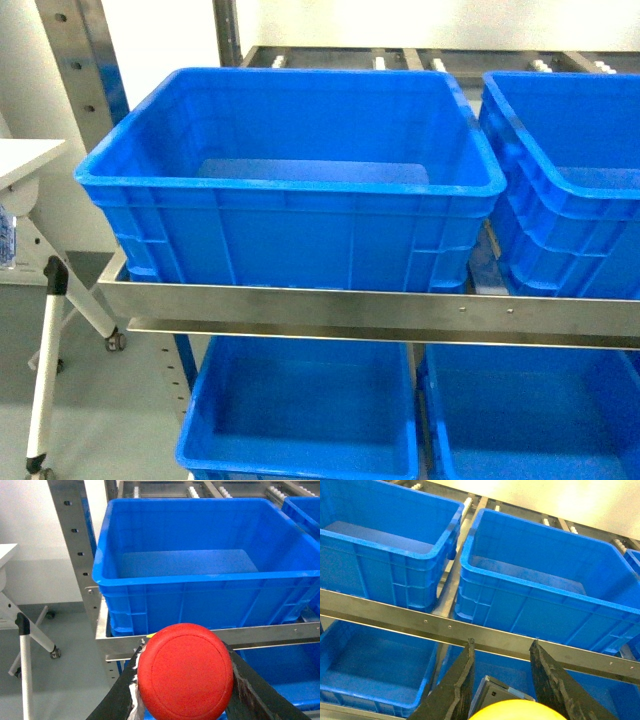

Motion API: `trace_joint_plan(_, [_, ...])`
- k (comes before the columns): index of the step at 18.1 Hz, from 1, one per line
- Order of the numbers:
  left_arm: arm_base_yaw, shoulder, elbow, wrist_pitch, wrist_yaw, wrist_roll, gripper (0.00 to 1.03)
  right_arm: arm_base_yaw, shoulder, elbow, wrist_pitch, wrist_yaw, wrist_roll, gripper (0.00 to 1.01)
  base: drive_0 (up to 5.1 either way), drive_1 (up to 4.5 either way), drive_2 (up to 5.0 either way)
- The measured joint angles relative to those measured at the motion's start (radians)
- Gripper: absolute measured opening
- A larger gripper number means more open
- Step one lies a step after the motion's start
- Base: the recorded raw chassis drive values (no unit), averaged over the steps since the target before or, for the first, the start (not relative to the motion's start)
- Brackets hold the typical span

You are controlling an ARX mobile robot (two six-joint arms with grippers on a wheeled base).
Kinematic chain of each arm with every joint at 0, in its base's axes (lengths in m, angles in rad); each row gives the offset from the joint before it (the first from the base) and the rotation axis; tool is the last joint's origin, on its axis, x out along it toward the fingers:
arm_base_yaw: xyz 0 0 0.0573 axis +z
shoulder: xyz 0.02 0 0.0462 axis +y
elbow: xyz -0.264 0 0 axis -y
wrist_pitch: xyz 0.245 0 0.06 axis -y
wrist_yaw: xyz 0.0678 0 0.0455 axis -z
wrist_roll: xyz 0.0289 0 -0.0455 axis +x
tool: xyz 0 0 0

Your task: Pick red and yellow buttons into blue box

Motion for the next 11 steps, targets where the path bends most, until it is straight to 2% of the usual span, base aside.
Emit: trace_joint_plan(11, [0.000,0.001,0.000,-0.001,0.000,0.000,0.32,0.000,0.000,0.000,-0.001,0.000,0.000,0.30,5.0,-2.33,-2.3])
